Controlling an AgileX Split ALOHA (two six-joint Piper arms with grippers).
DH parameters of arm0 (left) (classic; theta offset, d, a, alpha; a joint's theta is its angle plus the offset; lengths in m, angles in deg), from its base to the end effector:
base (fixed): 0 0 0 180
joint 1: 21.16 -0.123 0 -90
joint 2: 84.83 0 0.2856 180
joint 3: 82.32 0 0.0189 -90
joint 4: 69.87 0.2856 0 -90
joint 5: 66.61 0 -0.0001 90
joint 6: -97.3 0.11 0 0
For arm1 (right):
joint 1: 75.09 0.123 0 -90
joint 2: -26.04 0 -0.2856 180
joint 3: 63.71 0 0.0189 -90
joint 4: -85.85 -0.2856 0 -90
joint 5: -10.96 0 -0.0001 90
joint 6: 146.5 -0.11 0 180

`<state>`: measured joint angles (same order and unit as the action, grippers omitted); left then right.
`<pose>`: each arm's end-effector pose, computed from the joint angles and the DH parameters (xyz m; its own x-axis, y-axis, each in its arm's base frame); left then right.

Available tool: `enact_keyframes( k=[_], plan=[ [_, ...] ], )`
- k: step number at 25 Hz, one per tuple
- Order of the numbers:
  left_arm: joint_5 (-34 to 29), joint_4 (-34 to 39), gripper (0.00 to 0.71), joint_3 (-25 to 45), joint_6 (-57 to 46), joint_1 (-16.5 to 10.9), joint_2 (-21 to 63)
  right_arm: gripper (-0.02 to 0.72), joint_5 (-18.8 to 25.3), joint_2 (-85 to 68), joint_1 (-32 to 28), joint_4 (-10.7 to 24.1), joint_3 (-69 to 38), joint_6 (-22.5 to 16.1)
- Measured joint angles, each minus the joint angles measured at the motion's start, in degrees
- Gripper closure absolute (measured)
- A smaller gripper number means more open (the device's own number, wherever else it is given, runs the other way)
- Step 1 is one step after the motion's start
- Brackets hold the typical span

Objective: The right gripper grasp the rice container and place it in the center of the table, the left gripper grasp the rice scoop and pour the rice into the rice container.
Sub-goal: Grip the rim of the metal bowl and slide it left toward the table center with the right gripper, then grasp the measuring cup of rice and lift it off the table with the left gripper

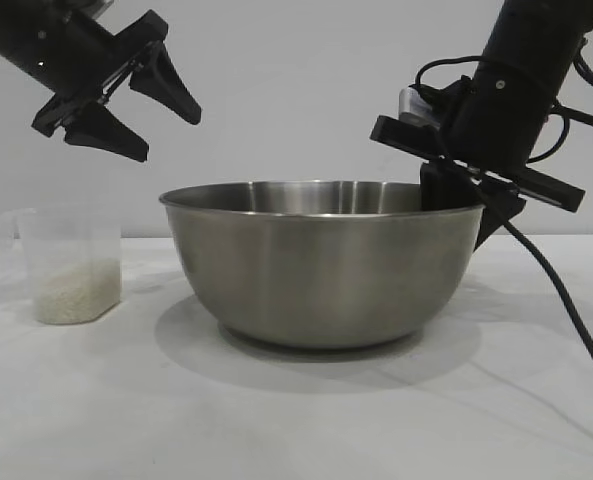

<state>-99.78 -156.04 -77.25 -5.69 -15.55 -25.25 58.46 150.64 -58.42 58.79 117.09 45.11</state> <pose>0.4526 -0.1049 0.1622 -0.6806 -0.0564 -0.7304 0.4149 0.7921 -0.4478 0.4028 0.1592 0.1135 -0.9727 -0.1641 -0.1640 -0.2131 0.9113 0.3522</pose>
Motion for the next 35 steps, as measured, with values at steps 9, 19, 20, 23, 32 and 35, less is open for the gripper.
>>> enact_keyframes(
  k=[9, 19, 20, 23, 32, 35],
  plan=[
    [-0.1, 0.0, 0.184, 0.0, 0.0, 0.0, 0.0, 0.167, 1.0, -7.3, -3.0, 6.5, 0.0, -0.1],
    [-0.3, -0.2, 0.184, 0.0, 0.0, 0.0, 0.0, 0.167, 8.2, -20.5, -14.7, 13.0, 0.0, -0.2],
    [-0.3, -0.2, 0.184, 0.0, 0.0, 0.0, 0.0, 0.167, 9.2, -21.7, -16.0, 13.6, 0.0, -0.2],
    [-0.4, -0.2, 0.184, 0.0, 0.0, 0.0, 0.0, 0.167, 11.8, -26.3, -18.9, 15.9, 0.0, -0.2],
    [-0.4, -1.2, 0.184, 0.0, 0.0, 0.0, 0.0, 0.167, 17.6, -44.6, -21.6, 16.5, -0.1, -0.2],
    [-0.4, -1.3, 0.184, 0.0, 0.0, 0.0, 0.0, 0.167, 18.0, -51.7, -21.6, 16.5, -2.2, -0.3]
  ],
)
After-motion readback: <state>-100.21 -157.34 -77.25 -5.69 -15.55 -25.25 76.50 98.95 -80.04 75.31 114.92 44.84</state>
